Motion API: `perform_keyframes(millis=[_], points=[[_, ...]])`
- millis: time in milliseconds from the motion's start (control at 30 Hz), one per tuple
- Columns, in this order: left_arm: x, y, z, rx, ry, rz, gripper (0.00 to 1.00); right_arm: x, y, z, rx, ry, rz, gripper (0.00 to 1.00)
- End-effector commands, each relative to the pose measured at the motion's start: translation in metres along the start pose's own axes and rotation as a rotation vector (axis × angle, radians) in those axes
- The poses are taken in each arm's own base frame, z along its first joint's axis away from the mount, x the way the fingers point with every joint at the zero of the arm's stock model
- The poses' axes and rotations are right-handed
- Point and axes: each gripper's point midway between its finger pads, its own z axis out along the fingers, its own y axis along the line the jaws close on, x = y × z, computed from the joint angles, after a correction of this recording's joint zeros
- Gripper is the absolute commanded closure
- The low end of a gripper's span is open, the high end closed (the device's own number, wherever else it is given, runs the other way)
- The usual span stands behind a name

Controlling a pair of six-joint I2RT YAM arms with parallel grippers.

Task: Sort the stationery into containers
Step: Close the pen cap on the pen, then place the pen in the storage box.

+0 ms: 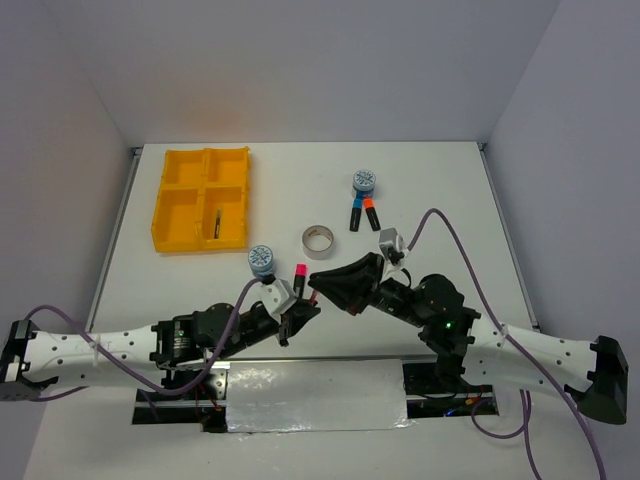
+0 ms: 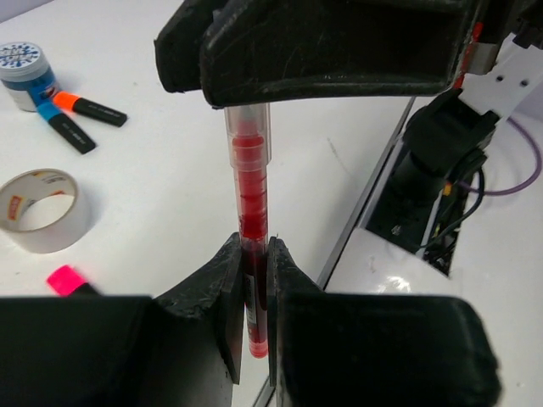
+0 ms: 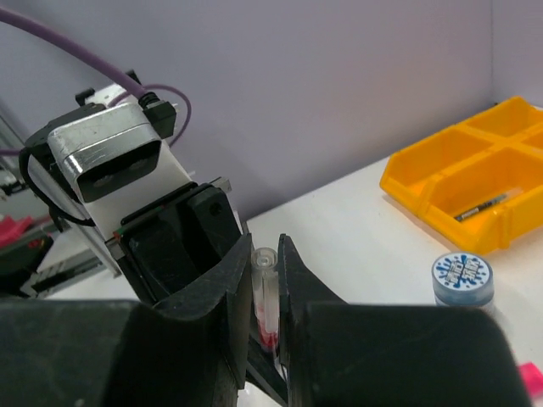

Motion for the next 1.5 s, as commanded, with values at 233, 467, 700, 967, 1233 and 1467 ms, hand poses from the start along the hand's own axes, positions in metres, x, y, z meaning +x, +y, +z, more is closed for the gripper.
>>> perform_keyframes(millis=[233,467,700,967,1233,1467], points=[[-0.215,-0.02,-0.023,0.097,-0.492,0.017,1.0,0.131,-0.049,-0.026,0.115,0.341,0.11,1.0],[-0.214,-0.018,-0.021,0.087,-0.46,0.027,1.0,0.127,-0.042,-0.019,0.059,0.332,0.142,1.0],[-0.079,-0.005,0.004,0.058,-0.23,-0.015,1.0,0.035,-0.017,-0.007,0.053,0.176,0.09,0.79],[0.009,0.021,0.013,-0.065,-0.09,-0.1,1.0,-0.06,-0.011,-0.012,0.122,0.008,-0.03,0.58],[0.017,0.065,0.009,-0.323,-0.041,-0.139,1.0,-0.128,0.002,-0.041,0.165,-0.114,-0.129,0.34],[-0.01,0.216,-0.026,-0.932,0.016,-0.218,1.0,-0.117,-0.015,-0.072,0.259,-0.129,-0.122,0.34]])
